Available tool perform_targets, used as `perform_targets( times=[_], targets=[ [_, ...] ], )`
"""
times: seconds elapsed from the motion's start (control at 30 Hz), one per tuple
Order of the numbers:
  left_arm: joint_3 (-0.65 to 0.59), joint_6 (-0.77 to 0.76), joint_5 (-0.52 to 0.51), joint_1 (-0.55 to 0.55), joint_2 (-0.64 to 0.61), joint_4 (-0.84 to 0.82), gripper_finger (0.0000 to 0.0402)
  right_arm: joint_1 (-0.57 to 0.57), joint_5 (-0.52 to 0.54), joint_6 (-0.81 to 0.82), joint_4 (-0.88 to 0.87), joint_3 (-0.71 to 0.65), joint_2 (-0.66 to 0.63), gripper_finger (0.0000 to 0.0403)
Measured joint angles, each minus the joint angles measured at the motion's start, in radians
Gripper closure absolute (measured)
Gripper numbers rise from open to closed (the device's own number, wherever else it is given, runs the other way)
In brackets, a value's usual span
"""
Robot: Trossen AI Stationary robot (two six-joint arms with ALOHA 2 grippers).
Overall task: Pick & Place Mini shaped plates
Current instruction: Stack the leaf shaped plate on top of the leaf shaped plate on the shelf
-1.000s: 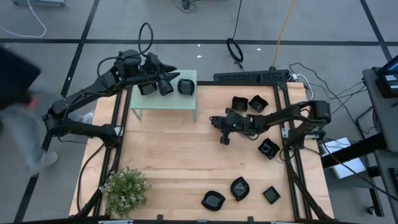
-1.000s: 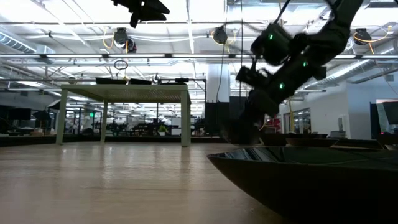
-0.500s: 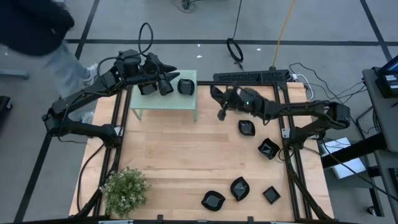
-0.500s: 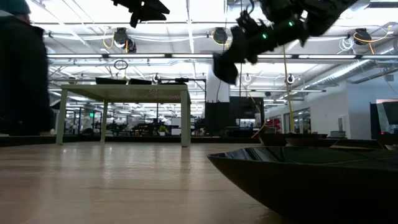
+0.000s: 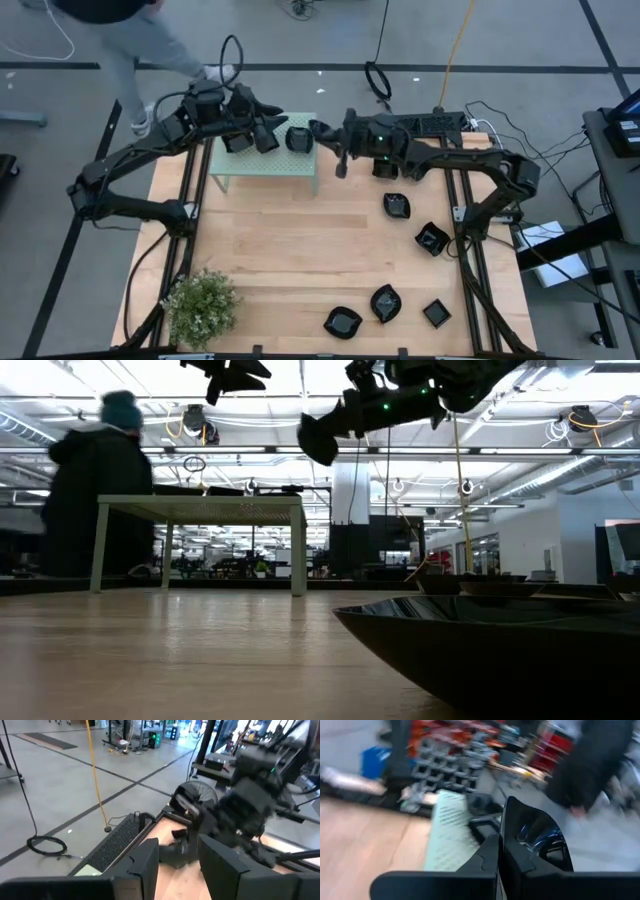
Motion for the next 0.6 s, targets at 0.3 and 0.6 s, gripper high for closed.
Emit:
perform_targets(
  times=[0.3, 0.6],
  targets=[
    [0.000, -0.005, 0.002, -0.008, -0.077, 0.006, 0.0261, -0.036, -0.028, -0.109, 0.014, -0.001, 0.025, 0.0403],
    [0.000, -0.060, 0.001, -0.009, -0.113, 0.006, 0.0261, -0.004, -0.050, -0.151, -0.010, 0.098, 0.102, 0.0403]
  ],
)
